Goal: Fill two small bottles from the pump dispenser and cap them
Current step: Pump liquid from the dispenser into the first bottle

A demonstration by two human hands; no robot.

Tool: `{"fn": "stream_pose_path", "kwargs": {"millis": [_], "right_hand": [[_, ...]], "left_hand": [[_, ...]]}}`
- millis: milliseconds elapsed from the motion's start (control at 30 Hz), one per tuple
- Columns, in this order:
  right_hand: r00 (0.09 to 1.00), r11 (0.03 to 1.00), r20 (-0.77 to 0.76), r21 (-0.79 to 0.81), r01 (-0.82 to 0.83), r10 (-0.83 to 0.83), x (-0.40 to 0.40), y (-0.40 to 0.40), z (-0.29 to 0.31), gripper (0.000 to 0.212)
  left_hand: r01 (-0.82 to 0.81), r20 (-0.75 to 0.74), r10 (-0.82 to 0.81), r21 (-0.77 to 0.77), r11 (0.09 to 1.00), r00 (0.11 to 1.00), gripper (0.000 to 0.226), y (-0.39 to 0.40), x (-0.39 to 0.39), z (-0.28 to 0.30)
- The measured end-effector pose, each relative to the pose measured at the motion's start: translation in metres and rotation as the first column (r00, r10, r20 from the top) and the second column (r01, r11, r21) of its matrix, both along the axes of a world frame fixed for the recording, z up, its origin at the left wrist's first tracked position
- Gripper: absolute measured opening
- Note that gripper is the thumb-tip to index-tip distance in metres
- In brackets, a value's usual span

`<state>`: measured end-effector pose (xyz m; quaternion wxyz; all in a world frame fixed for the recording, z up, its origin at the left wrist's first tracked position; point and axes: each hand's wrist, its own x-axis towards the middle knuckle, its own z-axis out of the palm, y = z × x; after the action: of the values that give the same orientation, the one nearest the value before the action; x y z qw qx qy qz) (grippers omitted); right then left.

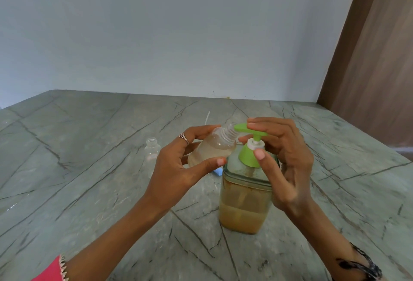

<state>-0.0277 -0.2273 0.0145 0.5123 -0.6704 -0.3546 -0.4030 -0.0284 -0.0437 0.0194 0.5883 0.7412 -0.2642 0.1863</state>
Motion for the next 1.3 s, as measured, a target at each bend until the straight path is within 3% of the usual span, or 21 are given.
{"fn": "stream_pose_path", "kwargs": {"millis": [267,500,700,967,1300], "right_hand": [[0.997,0.997,-0.016,-0.003,0.081,-0.082,-0.001,-0.002,0.001,0.021],[0.998,0.998,-0.048,0.051,-0.025,0.028,0.000,0.001,-0.003,0.022],[0.999,0.999,-0.038,-0.032,-0.016,0.014,-0.006,0.000,-0.004,0.031],[0.994,0.944,0.010,-0.313,0.105,-0.107,-0.006,-0.010,-0.005,0.091],[0.999,0.979,-0.028,-0.202,0.032,-0.038,-0.006,-0.008,-0.006,0.079]], "left_hand": [[-0.031,0.012,0.030,0.039,0.999,0.999,0.047,0.003,0.004,-0.002],[-0.031,0.005,0.031,0.041,0.999,0.999,0.048,0.003,0.005,-0.003],[-0.016,-0.004,0.016,0.016,1.000,1.000,0.049,0.001,0.004,-0.002],[0.003,-0.001,-0.003,0.006,1.000,1.000,0.047,0.002,0.004,-0.002],[0.013,0.015,-0.013,0.003,1.000,1.000,0.046,0.002,0.004,-0.002]]}}
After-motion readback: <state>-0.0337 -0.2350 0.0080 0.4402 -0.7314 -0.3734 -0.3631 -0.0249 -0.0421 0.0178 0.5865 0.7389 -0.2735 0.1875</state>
